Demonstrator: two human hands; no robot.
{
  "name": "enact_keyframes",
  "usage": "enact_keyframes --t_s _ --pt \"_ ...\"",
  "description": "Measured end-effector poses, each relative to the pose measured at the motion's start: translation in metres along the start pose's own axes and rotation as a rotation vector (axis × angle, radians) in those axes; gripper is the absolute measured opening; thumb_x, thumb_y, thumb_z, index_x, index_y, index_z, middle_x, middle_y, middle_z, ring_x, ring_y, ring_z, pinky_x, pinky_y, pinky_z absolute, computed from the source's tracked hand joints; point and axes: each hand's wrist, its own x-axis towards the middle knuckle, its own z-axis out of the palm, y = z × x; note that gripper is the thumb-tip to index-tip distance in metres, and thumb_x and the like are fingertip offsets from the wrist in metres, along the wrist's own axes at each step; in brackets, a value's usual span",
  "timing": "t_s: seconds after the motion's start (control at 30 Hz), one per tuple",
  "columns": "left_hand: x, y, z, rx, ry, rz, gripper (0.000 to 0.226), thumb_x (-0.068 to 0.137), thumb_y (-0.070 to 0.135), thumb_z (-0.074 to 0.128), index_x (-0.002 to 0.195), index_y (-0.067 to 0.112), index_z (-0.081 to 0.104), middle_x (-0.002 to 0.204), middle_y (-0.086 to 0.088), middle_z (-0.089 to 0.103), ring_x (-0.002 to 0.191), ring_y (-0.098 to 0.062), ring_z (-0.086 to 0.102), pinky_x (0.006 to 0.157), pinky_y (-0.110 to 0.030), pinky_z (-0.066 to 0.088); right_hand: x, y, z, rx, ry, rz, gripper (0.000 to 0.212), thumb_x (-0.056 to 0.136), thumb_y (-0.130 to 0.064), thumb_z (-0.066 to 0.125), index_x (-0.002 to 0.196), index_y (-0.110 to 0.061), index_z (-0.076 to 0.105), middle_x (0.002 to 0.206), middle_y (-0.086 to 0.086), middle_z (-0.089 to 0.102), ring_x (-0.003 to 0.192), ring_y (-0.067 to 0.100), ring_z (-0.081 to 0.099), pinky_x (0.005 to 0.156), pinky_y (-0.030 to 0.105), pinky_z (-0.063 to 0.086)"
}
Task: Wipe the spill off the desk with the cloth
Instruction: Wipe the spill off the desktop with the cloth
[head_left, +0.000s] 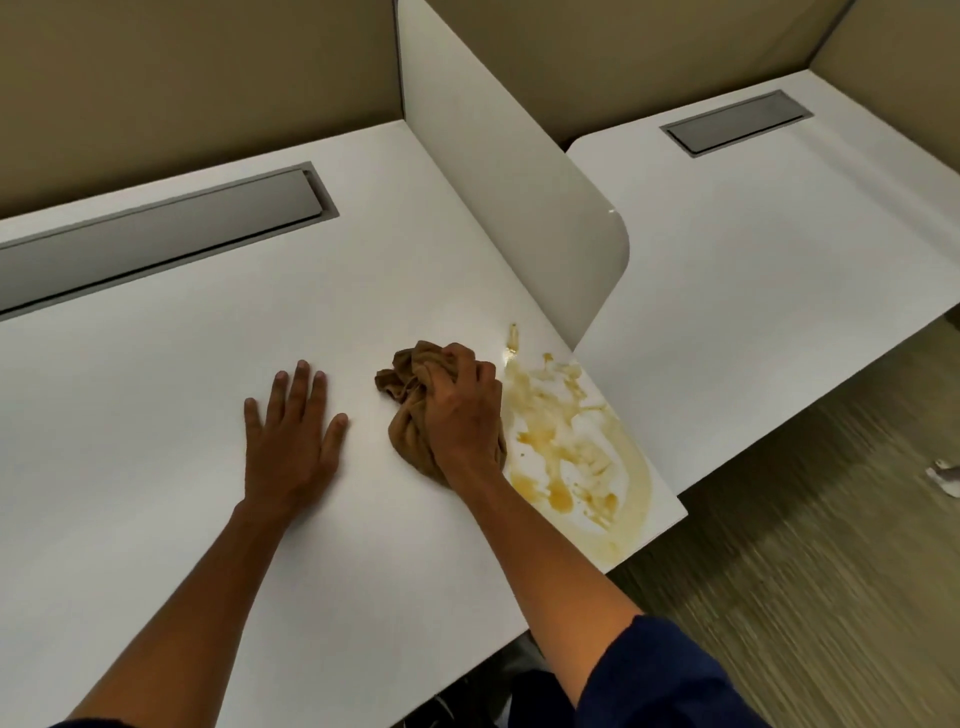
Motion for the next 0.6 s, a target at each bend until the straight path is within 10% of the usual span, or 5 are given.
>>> enact_keyframes --t_s 0.6 --pt "0.028 -0.006 0.002 -0.013 0.018 -0.015 0.063 0.102 0.052 0.02 0.159 0.027 0.012 0.168 0.007 0.001 0.155 -0.015 -0.002 0.125 -0.05 0.003 0.168 0.014 0.062 -0.054 -0.164 0.249 0.037 0.098 -0.016 0.035 0.116 -0.026 0.065 0.13 0.001 0.054 0.104 0.031 0.048 0.079 0.038 0.037"
